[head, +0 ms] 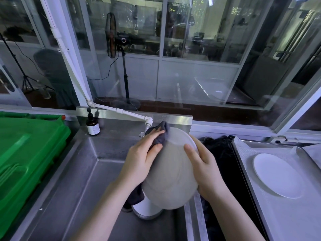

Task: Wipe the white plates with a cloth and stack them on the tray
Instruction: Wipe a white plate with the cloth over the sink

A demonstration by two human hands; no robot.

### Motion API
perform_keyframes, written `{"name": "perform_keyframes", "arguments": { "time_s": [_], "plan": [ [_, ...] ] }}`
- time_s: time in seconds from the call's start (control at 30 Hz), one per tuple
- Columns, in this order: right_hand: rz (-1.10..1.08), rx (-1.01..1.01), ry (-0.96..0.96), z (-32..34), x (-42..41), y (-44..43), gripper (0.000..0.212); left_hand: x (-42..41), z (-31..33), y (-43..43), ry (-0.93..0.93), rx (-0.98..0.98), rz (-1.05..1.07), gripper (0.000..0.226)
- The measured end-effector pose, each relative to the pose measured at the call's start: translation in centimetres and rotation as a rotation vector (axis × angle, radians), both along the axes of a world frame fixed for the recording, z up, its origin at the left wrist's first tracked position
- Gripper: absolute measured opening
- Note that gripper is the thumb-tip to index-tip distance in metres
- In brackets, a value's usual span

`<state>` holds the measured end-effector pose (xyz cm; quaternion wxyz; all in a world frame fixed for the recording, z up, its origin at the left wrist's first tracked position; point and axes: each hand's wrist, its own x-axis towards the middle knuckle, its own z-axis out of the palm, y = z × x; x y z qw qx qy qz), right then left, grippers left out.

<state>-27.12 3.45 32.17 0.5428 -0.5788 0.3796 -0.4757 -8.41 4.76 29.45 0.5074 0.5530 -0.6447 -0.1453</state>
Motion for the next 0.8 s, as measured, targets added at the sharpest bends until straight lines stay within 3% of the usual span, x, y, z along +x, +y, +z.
{"name": "perform_keyframes", "arguments": {
  "time_s": [0.2, 0.47, 0.67, 0.8],
  "plan": [
    [-0.076, 0.116, -0.063, -0.6, -1.4, -0.6, 0.027, 0.4, -2.8, 2.7, 0.102, 0.101, 0.056, 0.036],
    [-0.028, 0.174, -0.094, -1.0, 0.0, -1.0, 0.026, 0.7, 0.5, -0.2, -0.163, 0.025, -0.014, 0.038],
    [-0.172, 0.181, -0.307, -0.3, -2.5, -2.9, 0.033, 0.0, -3.2, 4.1, 0.13, 0.088, 0.144, 0.039],
    [-0.174, 0.199, -0.345, -0.8, -1.8, -2.8, 0.036, -2.3, -3.7, 4.1, 0.111, 0.007, 0.066, 0.041]
  ]
}}
